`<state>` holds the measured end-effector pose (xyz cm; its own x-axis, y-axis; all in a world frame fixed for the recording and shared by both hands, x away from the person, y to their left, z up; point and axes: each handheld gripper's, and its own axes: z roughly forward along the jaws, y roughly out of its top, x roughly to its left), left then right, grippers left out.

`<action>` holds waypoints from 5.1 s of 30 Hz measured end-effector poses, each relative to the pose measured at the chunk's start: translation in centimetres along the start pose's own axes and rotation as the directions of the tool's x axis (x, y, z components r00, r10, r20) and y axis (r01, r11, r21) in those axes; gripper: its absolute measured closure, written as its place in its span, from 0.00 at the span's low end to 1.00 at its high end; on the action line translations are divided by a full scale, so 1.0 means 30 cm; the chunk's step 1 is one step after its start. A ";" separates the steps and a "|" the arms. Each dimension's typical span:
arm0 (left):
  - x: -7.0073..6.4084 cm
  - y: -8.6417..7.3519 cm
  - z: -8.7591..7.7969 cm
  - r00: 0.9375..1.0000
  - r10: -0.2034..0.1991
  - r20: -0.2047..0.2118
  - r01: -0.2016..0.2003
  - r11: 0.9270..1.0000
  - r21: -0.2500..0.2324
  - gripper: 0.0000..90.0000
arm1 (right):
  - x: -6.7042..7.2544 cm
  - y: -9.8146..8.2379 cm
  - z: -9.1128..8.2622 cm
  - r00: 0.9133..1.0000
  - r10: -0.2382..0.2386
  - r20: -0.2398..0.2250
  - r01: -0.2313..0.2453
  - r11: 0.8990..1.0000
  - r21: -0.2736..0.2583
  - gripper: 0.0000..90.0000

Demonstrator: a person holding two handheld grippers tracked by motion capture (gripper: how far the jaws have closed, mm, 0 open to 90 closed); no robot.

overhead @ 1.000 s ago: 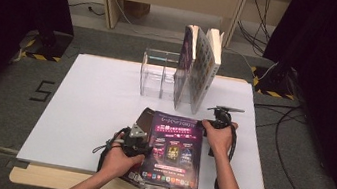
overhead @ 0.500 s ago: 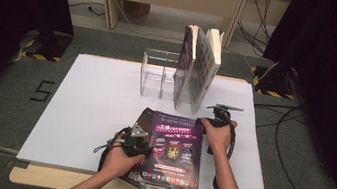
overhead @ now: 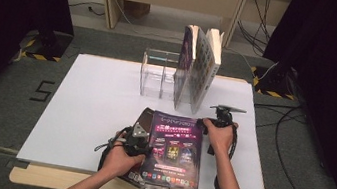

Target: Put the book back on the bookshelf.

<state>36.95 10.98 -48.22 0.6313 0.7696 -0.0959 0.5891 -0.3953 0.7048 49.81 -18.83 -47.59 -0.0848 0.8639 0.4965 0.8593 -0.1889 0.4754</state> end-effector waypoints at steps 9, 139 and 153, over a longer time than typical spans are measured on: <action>0.002 0.000 -0.001 1.000 -0.001 0.004 0.001 1.000 0.002 0.77 | 0.020 -0.007 -0.033 0.999 0.007 -0.040 -0.008 1.000 -0.022 0.76; 0.124 -0.229 -0.197 0.989 -0.146 -0.021 0.138 0.967 -0.216 0.61 | 0.432 0.004 -0.422 0.925 -0.364 -0.105 0.281 0.845 -0.455 0.94; 0.127 -0.227 -0.201 0.989 -0.148 -0.025 0.139 0.964 -0.227 0.61 | 0.472 0.024 -0.448 0.920 -0.378 -0.100 0.281 0.817 -0.503 0.94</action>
<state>32.29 19.62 -49.15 0.5240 0.8321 -0.1817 0.5408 -0.1603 0.8257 42.46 -13.02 -30.45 -0.4533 0.8200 0.3496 0.4247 -0.1462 0.8935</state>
